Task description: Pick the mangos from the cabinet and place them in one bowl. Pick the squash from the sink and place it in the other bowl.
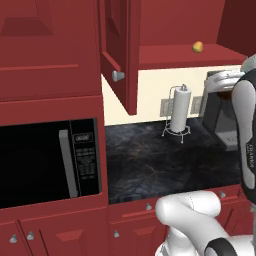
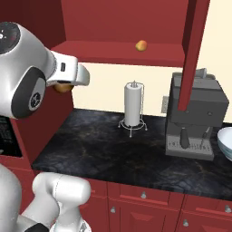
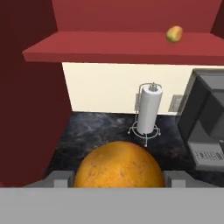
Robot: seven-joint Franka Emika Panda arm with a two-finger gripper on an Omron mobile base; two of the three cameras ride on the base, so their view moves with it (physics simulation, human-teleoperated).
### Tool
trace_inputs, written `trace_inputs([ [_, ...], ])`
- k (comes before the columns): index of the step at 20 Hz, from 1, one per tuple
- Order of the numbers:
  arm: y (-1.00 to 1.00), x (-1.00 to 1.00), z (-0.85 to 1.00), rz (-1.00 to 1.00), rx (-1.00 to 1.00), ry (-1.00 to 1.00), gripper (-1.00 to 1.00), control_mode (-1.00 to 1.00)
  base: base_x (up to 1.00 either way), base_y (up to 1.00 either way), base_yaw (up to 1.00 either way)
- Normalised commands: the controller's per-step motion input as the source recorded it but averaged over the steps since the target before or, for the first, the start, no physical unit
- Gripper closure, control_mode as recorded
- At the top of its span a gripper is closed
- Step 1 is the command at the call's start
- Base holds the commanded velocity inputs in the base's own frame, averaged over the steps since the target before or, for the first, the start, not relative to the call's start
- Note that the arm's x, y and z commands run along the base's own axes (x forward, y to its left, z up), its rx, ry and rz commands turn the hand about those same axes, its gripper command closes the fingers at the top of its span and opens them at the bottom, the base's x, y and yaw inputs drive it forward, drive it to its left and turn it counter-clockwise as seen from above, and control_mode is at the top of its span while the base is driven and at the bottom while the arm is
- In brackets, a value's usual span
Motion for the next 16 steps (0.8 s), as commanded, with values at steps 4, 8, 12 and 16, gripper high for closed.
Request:
trace_inputs([
  [4,-0.26,-0.84,-0.72,0.12,-0.07,0.16,1.00,-1.00,0.00,0.00,0.00],
  [8,-0.07,-0.38,-0.56,0.12,-0.14,0.10,1.00,-1.00,0.00,0.00,0.00],
  [12,-0.06,-0.18,-0.33,0.10,-0.04,-0.12,1.00,-1.00,0.00,0.00,0.00],
  [16,0.00,-0.01,-0.21,0.06,-0.04,-0.26,1.00,-1.00,0.00,0.00,0.00],
])
